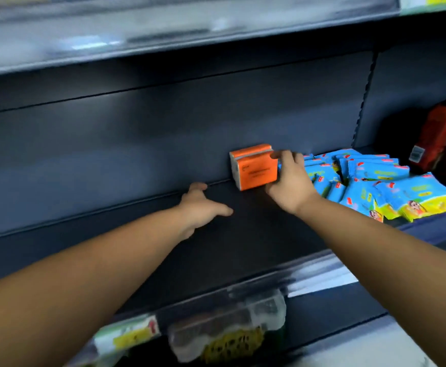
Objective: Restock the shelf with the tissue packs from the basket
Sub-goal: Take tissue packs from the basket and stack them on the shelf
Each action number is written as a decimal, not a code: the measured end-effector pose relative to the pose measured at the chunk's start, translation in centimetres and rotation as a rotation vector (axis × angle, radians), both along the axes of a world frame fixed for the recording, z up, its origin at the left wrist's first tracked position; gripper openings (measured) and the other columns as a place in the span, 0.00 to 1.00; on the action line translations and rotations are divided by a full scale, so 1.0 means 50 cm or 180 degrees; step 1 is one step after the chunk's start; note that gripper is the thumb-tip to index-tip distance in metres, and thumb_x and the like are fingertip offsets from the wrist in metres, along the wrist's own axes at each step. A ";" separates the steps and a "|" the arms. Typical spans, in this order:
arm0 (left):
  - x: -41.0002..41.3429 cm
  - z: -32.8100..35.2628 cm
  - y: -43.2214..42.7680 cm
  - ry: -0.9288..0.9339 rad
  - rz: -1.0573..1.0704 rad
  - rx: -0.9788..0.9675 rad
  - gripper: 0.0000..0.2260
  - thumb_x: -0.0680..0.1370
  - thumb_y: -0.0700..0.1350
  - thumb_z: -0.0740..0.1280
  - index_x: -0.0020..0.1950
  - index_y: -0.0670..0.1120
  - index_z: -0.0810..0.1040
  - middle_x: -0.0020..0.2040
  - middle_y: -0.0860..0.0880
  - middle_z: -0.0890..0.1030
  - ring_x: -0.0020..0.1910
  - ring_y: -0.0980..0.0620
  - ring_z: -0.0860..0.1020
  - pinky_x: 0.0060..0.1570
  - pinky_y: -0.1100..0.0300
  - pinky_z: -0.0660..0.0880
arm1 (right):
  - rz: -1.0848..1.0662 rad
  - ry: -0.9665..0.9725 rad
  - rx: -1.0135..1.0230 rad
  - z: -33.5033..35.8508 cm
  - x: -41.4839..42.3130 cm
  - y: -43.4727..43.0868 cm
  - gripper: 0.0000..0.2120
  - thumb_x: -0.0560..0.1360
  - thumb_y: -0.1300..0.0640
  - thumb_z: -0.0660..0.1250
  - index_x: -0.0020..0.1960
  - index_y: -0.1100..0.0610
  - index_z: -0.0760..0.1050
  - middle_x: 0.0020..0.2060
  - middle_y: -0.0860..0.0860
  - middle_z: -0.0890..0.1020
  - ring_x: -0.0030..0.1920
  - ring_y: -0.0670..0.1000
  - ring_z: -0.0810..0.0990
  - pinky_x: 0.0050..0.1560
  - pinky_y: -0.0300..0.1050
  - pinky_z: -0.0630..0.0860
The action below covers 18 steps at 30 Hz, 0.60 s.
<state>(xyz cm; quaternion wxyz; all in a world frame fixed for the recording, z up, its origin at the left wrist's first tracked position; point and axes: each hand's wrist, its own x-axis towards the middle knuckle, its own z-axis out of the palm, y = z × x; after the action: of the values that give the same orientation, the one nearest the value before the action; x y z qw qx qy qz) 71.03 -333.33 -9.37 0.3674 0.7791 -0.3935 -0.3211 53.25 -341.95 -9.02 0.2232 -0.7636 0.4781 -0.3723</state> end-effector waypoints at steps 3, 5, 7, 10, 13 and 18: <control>0.006 0.030 0.117 0.1229 0.0275 -0.0237 0.26 0.70 0.37 0.76 0.65 0.44 0.70 0.63 0.43 0.75 0.59 0.47 0.76 0.51 0.55 0.79 | 0.0277 0.0158 0.0002 -0.002 -0.021 0.098 0.22 0.68 0.66 0.70 0.61 0.59 0.72 0.59 0.60 0.70 0.55 0.58 0.75 0.61 0.42 0.68; 0.000 0.045 0.189 0.1427 0.0340 -0.0370 0.19 0.72 0.36 0.74 0.59 0.44 0.72 0.61 0.42 0.78 0.56 0.48 0.79 0.47 0.57 0.79 | 0.0580 0.0350 0.0121 0.002 -0.030 0.165 0.17 0.69 0.67 0.70 0.55 0.57 0.75 0.55 0.58 0.75 0.50 0.56 0.77 0.51 0.36 0.69; -0.006 0.055 0.271 0.1407 0.0212 -0.0428 0.15 0.73 0.37 0.73 0.57 0.46 0.73 0.59 0.43 0.81 0.51 0.50 0.80 0.44 0.59 0.79 | 0.1013 0.0453 0.0486 0.007 -0.030 0.244 0.13 0.70 0.68 0.70 0.52 0.55 0.76 0.48 0.53 0.78 0.41 0.51 0.78 0.40 0.30 0.70; -0.014 0.036 0.385 0.1152 -0.0195 -0.0282 0.13 0.75 0.40 0.71 0.58 0.45 0.75 0.52 0.46 0.83 0.45 0.52 0.82 0.44 0.60 0.78 | 0.1705 0.0604 0.0981 -0.003 -0.023 0.358 0.12 0.72 0.66 0.71 0.52 0.54 0.76 0.46 0.52 0.81 0.39 0.47 0.78 0.39 0.30 0.72; -0.017 -0.036 0.470 0.0840 -0.0443 -0.0051 0.12 0.75 0.39 0.71 0.57 0.45 0.75 0.45 0.48 0.81 0.40 0.54 0.79 0.36 0.65 0.75 | 0.2080 0.0864 0.1278 -0.056 -0.015 0.458 0.12 0.72 0.64 0.71 0.50 0.51 0.75 0.48 0.50 0.81 0.42 0.48 0.80 0.43 0.35 0.75; 0.009 -0.171 0.538 0.0235 -0.0500 0.0247 0.11 0.73 0.39 0.73 0.53 0.46 0.76 0.46 0.50 0.79 0.49 0.51 0.79 0.40 0.70 0.73 | 0.2182 0.1284 0.1413 -0.164 -0.003 0.535 0.11 0.74 0.63 0.69 0.54 0.51 0.76 0.50 0.45 0.79 0.46 0.44 0.77 0.47 0.36 0.74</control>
<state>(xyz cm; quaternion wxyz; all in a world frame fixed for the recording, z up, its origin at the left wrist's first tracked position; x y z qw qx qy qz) 71.50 -306.44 -17.91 0.3249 0.7471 -0.4269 -0.3924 53.12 -315.22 -17.22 0.3942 -0.8687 0.2999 -0.0093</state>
